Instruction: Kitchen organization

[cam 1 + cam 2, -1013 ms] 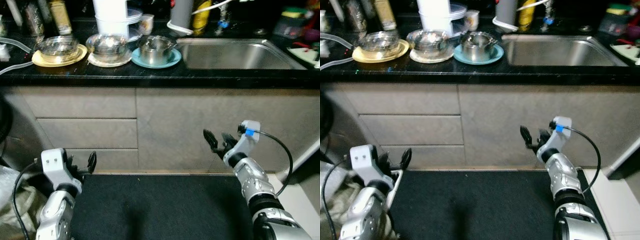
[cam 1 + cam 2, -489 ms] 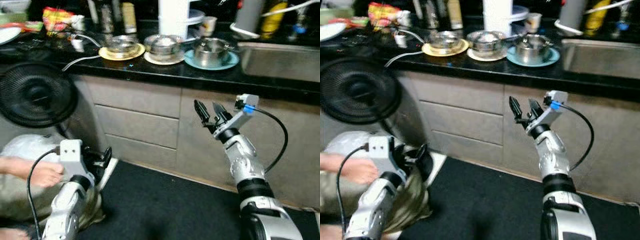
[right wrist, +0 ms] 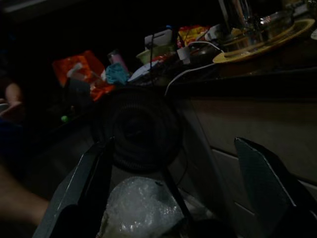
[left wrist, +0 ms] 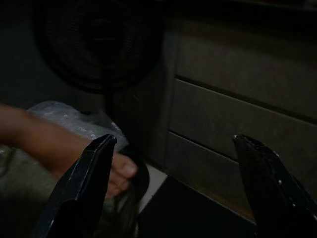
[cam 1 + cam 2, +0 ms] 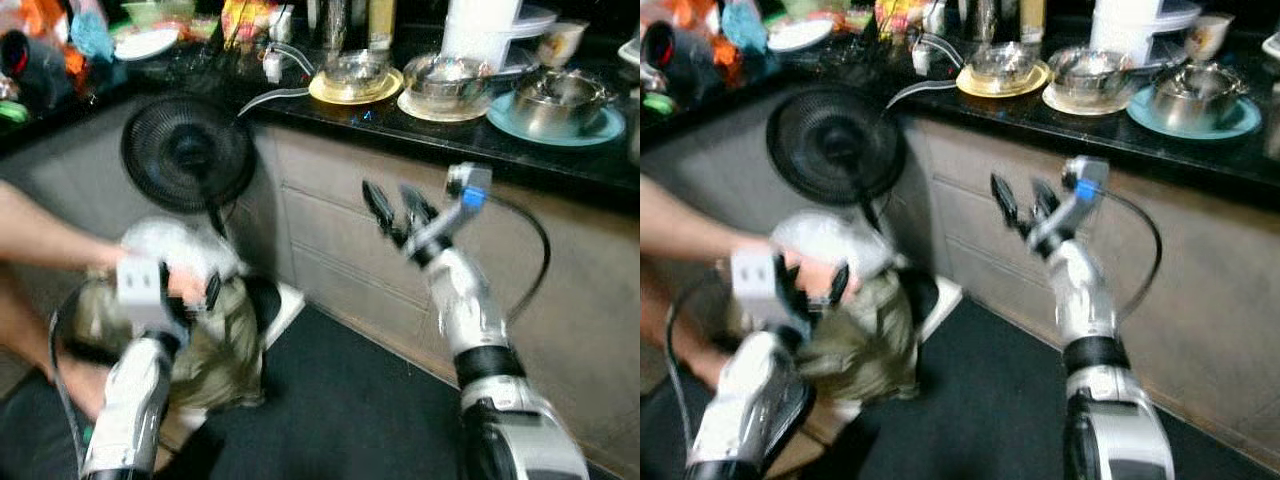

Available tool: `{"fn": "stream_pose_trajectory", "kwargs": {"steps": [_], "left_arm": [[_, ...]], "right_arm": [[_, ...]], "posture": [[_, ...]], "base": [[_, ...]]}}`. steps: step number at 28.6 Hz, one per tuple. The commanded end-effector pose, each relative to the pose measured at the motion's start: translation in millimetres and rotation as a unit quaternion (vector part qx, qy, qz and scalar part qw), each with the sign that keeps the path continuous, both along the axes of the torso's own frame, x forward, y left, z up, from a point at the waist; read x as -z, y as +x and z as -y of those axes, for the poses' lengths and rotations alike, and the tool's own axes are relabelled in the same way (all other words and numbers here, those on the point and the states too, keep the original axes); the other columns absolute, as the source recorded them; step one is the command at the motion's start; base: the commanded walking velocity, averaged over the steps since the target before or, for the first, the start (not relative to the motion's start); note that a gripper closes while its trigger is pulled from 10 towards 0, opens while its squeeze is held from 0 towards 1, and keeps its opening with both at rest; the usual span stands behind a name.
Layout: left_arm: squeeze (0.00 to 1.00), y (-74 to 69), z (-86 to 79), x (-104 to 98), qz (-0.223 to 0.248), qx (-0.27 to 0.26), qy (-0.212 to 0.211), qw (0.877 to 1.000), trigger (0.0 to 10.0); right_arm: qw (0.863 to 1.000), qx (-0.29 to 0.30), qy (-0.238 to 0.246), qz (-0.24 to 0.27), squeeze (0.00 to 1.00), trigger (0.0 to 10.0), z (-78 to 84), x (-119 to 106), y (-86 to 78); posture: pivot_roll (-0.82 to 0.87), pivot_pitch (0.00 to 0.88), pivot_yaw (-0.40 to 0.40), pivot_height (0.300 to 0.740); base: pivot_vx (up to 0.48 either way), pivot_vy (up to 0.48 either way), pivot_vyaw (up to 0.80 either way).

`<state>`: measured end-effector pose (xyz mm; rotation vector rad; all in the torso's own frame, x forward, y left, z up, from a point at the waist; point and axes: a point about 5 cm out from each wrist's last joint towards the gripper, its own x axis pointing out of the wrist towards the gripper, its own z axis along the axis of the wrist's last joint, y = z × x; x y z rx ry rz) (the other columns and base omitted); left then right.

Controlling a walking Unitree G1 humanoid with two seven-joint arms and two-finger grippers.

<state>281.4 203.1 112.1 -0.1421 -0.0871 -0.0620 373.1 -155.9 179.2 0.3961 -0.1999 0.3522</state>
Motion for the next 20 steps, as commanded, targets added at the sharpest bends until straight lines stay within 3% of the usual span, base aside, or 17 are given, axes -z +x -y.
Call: {"fn": "stream_pose_trajectory", "kwargs": {"steps": [1,6,16,20], "left_arm": [[0.0,-0.9,-4.4,-8.3,0.011,0.002,-0.016,1.0,10.0],[0.0,-1.1,-4.7,-20.3,0.031,0.012,-0.013,0.999,10.0],[0.0,2.2,1.5,-31.6,0.045,0.026,-0.003,0.999,10.0],[0.0,1.2,4.2,-31.6,0.04,0.034,-0.015,0.999,10.0]], "right_arm": [[1.0,0.019,0.003,0.012,0.0,10.0,8.3,-13.3,2.6],[0.998,0.014,0.04,0.036,0.0,10.0,12.0,-32.5,4.3],[0.997,-0.005,0.046,0.063,0.0,10.0,1.8,-51.3,2.4],[0.993,-0.019,0.102,0.061,0.0,10.0,3.3,-57.4,0.6]], "posture": [[0.05,0.0,0.019,0.74],[0.05,0.0,0.015,0.74],[0.05,0.0,0.017,0.74],[0.05,0.0,0.019,0.74]], "base": [[0.0,0.0,0.0],[0.236,0.0,0.0],[0.437,0.0,0.0],[0.44,0.0,-0.45]]}}
